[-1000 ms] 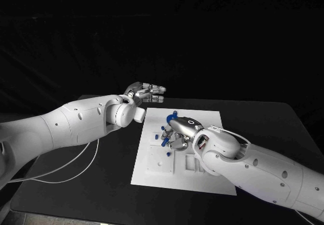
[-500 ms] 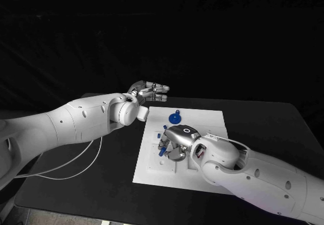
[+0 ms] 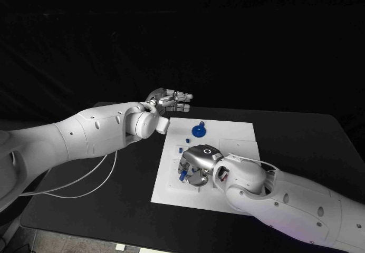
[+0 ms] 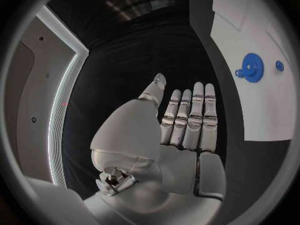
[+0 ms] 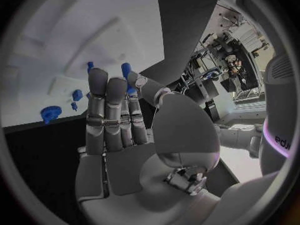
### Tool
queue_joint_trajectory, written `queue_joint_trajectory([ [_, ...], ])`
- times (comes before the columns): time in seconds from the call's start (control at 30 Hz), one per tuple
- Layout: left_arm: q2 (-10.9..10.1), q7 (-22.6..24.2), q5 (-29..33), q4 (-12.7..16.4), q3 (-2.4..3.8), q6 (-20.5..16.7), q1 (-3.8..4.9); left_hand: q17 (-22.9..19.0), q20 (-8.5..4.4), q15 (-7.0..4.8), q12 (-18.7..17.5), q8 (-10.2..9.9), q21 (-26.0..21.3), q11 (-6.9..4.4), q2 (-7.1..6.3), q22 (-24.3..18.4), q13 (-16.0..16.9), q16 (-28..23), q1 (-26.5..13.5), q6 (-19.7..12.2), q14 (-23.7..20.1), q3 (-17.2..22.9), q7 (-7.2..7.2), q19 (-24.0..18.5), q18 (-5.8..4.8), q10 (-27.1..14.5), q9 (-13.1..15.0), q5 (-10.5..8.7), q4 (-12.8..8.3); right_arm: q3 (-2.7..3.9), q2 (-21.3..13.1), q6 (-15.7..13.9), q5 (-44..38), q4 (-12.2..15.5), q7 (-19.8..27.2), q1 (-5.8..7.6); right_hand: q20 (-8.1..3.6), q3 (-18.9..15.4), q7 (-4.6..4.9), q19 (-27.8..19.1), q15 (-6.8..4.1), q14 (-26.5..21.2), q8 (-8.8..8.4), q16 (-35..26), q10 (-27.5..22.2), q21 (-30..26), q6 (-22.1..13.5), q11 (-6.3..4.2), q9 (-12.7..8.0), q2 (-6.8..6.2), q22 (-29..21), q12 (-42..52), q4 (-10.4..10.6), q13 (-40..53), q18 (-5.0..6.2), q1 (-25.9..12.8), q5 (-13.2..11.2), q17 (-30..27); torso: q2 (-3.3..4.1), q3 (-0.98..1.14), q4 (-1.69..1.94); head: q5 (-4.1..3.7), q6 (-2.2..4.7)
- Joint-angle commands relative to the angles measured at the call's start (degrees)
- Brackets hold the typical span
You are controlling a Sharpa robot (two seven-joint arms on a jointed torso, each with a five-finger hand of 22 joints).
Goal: Assemble the parts on the task board
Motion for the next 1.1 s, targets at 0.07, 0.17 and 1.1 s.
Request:
queue_joint_trajectory([
  [0.07,0.1,0.5,0.1,0.0,0.04,0.8,0.15,-0.1,0.43,0.08,0.3,0.2,0.3,0.03,-0.15,-0.1,0.0,-0.2,-0.3,-0.2,-0.5,0.0,-0.2,0.1,0.73,0.0,0.0,0.01,0.4,-0.11,0.2,1.7,-1.4,-0.4,-0.1,-0.14,-0.29,0.1,0.13,2.1,-0.41,0.1,0.19,0.3,1.6,-0.2,0.5,-1.21,0.0,0.49,0.1,0.2,-0.4,0.1,0.62,-0.3,0.3,-0.1,-0.01,-0.09,-0.14,0.23,-0.11],
  [0.17,0.1,0.4,0.1,0.0,0.04,1.0,0.15,-0.1,0.47,0.12,0.3,0.1,0.2,0.04,-0.17,-0.1,0.0,-0.2,-0.3,-0.2,-0.7,0.0,-0.18,0.1,0.74,0.0,0.0,0.01,0.5,-0.18,0.2,1.9,-1.4,-0.5,-0.2,-0.24,-0.29,0.1,0.13,2.1,-0.41,0.1,0.19,0.3,1.6,-0.2,0.5,-1.21,0.0,0.49,0.1,0.2,-0.4,0.1,0.62,-0.3,0.3,-0.1,-0.01,-0.1,-0.16,0.25,-0.11],
  [1.1,0.3,0.2,0.0,-0.2,0.03,1.5,0.14,-0.1,0.55,0.17,0.3,0.1,0.2,0.07,-0.2,-0.2,0.0,-0.2,-0.3,-0.3,-0.8,0.0,-0.17,0.0,0.83,-0.1,0.0,0.01,0.6,-1.29,0.6,1.6,-5.4,-1.8,-0.9,-0.57,-0.31,0.1,0.1,2.1,-0.41,0.1,0.21,0.4,1.7,-0.2,0.6,-1.23,0.0,0.52,0.2,0.3,-0.7,0.1,0.65,-0.4,0.3,-0.2,-0.02,-0.03,-0.18,0.57,-0.47],
])
